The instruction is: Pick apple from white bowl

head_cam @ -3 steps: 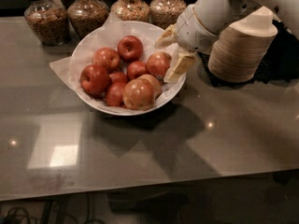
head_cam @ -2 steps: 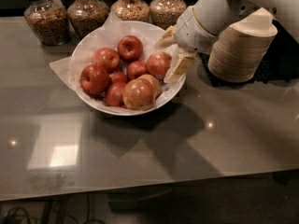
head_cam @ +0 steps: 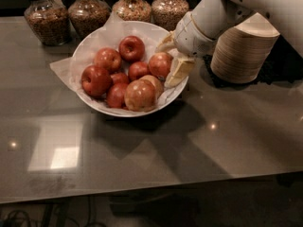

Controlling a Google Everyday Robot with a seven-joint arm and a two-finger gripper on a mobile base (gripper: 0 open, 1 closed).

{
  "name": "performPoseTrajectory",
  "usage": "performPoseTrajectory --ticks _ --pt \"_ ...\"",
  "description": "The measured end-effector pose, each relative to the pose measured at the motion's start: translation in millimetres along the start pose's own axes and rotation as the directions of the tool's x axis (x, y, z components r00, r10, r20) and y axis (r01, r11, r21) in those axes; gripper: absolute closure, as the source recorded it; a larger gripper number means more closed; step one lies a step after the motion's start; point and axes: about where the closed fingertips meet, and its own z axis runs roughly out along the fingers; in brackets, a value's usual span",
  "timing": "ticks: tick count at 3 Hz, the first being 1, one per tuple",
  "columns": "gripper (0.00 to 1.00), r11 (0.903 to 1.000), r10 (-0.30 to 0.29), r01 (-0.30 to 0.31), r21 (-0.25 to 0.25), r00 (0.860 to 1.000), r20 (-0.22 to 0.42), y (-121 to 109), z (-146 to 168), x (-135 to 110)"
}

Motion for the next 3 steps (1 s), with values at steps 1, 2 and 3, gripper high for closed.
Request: performPoseTrajectory --ticks 1,2,3 --pt "0.37 0.9999 0.003 -0.003 -0.013 1.0 -0.002 -0.5 7.2 2.9" --pt "0.56 0.9993 0.015 -0.015 -0.035 1.0 -0.007 -0.4 14.9 6.4" --pt "0.79 0.9993 0.015 -0.015 -0.035 1.0 -0.007 -0.4 14.9 6.4"
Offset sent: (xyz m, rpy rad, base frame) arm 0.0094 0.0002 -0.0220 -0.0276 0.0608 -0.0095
